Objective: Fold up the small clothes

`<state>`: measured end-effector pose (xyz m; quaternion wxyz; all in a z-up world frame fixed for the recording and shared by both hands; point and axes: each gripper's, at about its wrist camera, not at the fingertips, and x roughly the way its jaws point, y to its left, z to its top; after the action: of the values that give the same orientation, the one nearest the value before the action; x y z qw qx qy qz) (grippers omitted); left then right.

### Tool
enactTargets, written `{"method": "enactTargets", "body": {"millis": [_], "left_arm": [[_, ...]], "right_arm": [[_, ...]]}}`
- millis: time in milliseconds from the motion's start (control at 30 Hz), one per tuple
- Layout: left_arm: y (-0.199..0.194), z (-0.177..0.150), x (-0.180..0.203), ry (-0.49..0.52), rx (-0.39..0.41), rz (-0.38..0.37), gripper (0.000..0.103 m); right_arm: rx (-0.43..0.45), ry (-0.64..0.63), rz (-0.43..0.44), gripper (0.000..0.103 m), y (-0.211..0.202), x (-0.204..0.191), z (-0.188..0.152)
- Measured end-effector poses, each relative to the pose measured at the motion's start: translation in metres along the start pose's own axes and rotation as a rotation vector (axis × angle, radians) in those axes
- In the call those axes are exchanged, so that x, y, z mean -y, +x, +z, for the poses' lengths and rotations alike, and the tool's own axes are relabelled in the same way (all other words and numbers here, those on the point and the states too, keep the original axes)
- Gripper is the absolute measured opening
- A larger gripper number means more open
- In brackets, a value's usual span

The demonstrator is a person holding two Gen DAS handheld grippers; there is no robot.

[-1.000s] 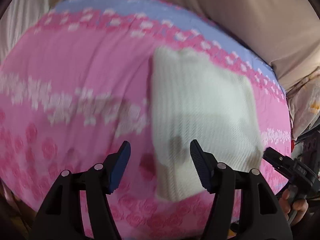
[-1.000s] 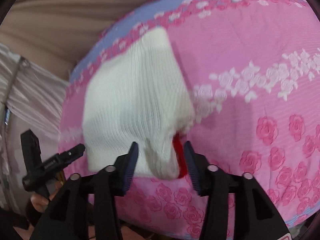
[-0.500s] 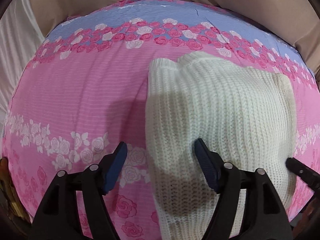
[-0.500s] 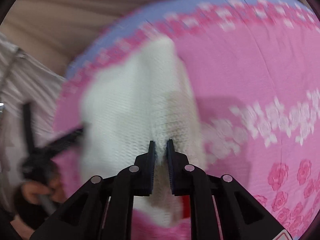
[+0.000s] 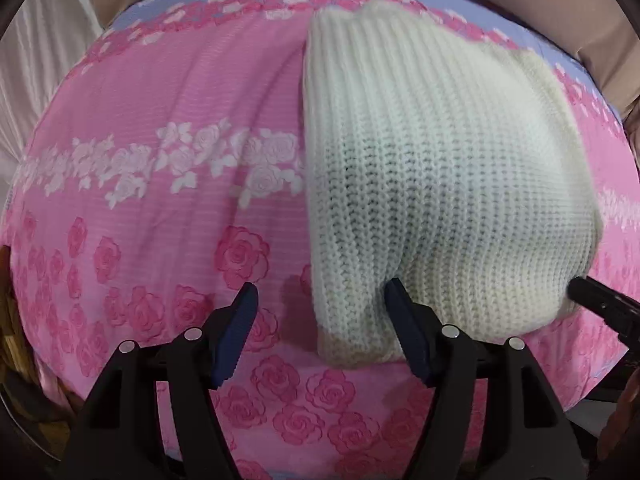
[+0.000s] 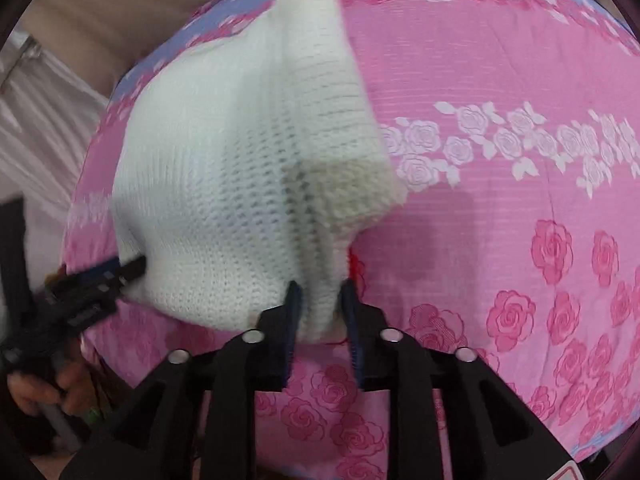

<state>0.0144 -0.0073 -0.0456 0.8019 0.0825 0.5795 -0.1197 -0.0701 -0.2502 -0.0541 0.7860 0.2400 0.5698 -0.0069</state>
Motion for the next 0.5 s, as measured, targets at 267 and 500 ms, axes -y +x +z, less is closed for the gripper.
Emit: {"method": "enactTargets", "body": {"millis": [267,500], "left_arm": [[-0.048,-0.001,0.028,-0.003,0.164,0.047,0.078],[-0.055,-0.015,0.048,0.012,0.212,0.106,0.085]], "right_arm": [[0.205,0.002,-0.131,0.042,-0.058,-0.013,-0.008],[0.210,0.004,-0.212,0.054,-0.055,-0.012,-0.026]]}}
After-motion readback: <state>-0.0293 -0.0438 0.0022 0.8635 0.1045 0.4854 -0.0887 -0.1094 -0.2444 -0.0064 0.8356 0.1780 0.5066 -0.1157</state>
